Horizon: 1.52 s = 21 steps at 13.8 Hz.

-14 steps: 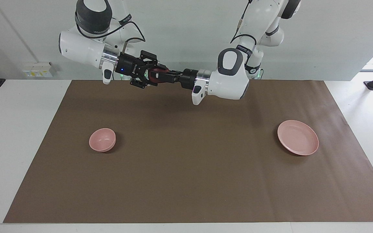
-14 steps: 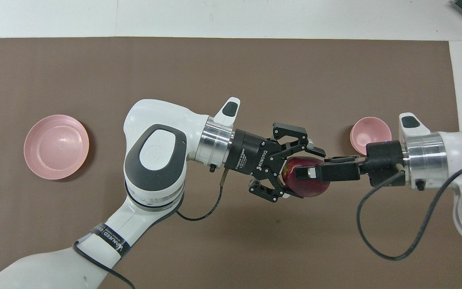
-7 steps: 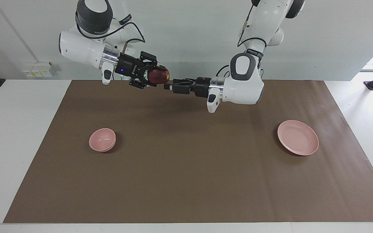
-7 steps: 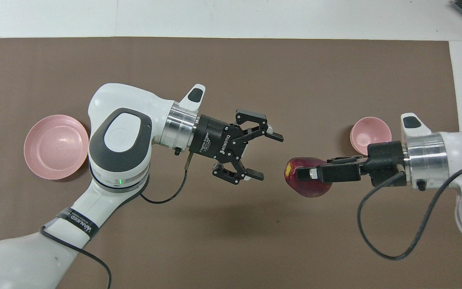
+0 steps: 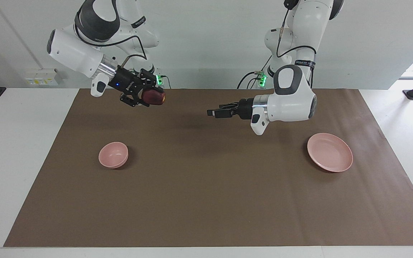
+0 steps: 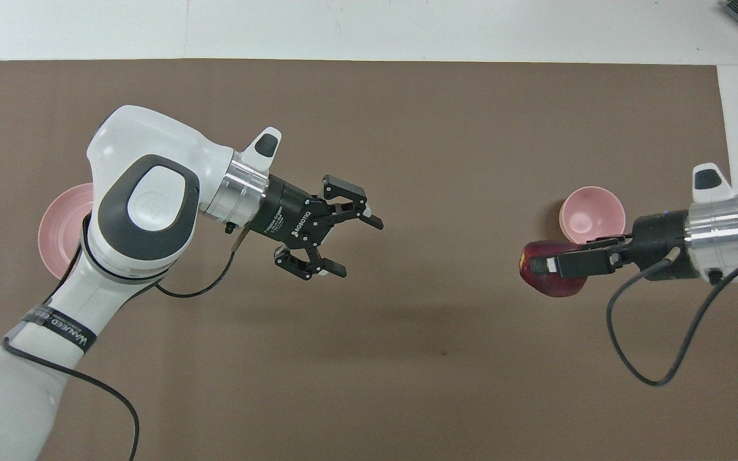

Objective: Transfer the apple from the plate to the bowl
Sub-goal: 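Open the left gripper and pull it back from the apple, then move the apple over the bowl while the left gripper retracts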

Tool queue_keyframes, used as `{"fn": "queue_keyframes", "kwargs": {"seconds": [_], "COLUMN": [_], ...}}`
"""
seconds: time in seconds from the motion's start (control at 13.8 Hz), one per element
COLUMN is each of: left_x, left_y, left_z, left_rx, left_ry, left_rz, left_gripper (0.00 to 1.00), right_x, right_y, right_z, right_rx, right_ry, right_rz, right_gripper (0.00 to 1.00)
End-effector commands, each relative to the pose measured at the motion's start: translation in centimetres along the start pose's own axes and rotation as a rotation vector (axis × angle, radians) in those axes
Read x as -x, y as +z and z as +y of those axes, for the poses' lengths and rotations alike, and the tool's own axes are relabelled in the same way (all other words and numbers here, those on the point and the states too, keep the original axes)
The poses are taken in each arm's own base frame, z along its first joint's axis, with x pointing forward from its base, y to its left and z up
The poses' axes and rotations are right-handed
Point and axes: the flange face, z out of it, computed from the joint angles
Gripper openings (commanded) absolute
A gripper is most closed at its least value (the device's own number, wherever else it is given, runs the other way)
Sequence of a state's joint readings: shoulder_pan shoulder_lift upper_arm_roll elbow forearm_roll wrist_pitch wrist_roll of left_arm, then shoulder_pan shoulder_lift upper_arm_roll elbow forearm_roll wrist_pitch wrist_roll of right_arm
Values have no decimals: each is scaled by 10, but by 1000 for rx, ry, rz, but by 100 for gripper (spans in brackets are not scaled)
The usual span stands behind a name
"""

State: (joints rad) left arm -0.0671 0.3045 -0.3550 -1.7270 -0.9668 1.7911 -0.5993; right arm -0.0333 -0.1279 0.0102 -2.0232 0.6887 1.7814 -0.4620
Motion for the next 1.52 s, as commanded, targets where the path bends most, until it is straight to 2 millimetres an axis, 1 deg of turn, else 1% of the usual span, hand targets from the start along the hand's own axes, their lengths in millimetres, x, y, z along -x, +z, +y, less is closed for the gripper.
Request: {"fn": "queue_keyframes", "kwargs": {"seconds": [0.0, 0.07, 0.22, 0.29, 0.36, 0.51, 0.65, 0.73, 0.8, 0.94, 1.02, 1.09, 1.16, 1.23, 1.31, 1.45], "left_x": [-10, -17, -26, -31, -30, -25, -18, -3, 5, 23, 27, 30, 32, 33, 31, 25], "left_y": [-18, -24, -33, -41, -47, -60, -86, -96, -102, -116, -125, -141, -152, -159, -171, -192], "left_z": [-19, -26, -36, -38, -37, -35, -29, -23, -21, -19, -19, -20, -21, -23, -29, -44], "left_rx": [-122, -156, -268, -318, -361, -424, -459, -484, -526, -600, -631, -663, -684, -711, -732, -754], "left_ry": [6, 8, 42, 57, 78, 114, 143, 172, 203, 334, 421, 507, 551, 571, 590, 628], "left_rz": [96, 127, 214, 260, 308, 383, 466, 518, 560, 586, 581, 579, 578, 573, 560, 523], "left_gripper": [100, 100, 100, 100, 100, 100, 100, 100, 100, 100, 100, 100, 100, 100, 100, 100], "right_x": [-20, -23, -34, -42, -50, -64, -74, -79, -84, -91, -92, -93, -91, -91, -92, -92], "right_y": [-6, 0, 2, 5, 11, 15, 23, 29, 36, 53, 62, 69, 72, 79, 81, 94], "right_z": [18, 31, 53, 61, 67, 79, 77, 78, 80, 86, 84, 84, 88, 95, 98, 109], "right_rx": [192, 240, 340, 422, 504, 644, 748, 795, 842, 939, 970, 994, 1018, 1032, 1048, 1057], "right_ry": [-60, -66, -86, -117, -157, -223, -298, -333, -371, -447, -479, -502, -518, -526, -537, -537], "right_rz": [-40, -72, -96, -130, -172, -232, -260, -275, -292, -349, -381, -407, -435, -457, -468, -473], "right_gripper": [0, 0, 0, 0, 0, 0, 0, 0, 0, 0, 0, 0, 0, 0, 0, 0]}}
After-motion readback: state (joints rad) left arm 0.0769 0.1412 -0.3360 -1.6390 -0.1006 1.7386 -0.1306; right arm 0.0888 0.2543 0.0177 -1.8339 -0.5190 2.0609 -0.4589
